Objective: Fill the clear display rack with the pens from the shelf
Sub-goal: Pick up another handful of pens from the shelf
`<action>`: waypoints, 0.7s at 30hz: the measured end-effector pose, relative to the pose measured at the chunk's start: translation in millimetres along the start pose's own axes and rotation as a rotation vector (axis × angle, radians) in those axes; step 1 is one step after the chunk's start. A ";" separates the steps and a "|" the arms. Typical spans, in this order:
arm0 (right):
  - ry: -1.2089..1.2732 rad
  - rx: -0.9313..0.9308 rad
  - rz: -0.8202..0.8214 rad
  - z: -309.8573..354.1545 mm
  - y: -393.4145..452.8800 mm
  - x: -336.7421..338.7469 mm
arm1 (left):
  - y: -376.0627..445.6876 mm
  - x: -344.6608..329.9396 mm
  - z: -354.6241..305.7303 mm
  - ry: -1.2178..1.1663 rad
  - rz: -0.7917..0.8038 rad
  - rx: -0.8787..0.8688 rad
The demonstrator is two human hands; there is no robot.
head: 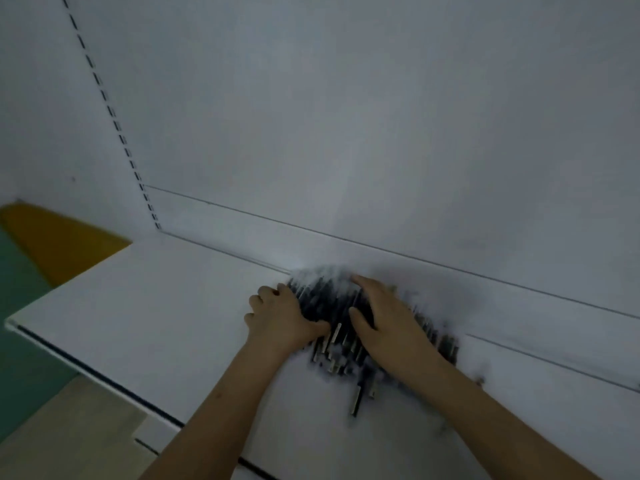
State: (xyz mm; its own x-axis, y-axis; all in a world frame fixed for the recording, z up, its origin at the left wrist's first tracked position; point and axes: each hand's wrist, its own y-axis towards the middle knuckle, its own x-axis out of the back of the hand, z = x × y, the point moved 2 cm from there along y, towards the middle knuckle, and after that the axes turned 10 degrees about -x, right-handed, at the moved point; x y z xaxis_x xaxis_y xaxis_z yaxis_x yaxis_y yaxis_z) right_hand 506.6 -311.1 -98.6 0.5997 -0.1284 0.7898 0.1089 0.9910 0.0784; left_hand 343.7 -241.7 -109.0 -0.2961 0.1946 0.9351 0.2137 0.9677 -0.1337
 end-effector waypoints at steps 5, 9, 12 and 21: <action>-0.202 -0.026 -0.103 8.2 -6.7 -9.8 | 7.9 6.3 13.3 -0.066 -0.046 -0.067; -0.216 -0.022 -0.120 10.2 -10.2 -14.4 | 12.0 14.5 16.2 -0.028 -0.029 -0.117; -0.196 -0.020 -0.127 11.3 -10.9 -13.6 | 13.4 15.2 16.8 0.026 -0.077 -0.179; -0.190 0.018 -0.141 17.1 -17.5 -7.8 | 9.2 26.0 40.5 -0.430 -0.156 -0.235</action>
State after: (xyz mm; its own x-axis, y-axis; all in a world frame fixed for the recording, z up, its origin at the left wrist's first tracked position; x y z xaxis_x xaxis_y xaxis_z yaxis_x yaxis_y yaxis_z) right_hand 486.5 -326.8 -95.8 0.4195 -0.2578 0.8704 0.1659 0.9644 0.2057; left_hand 300.3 -221.2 -99.2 -0.6864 0.1467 0.7123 0.3251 0.9380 0.1201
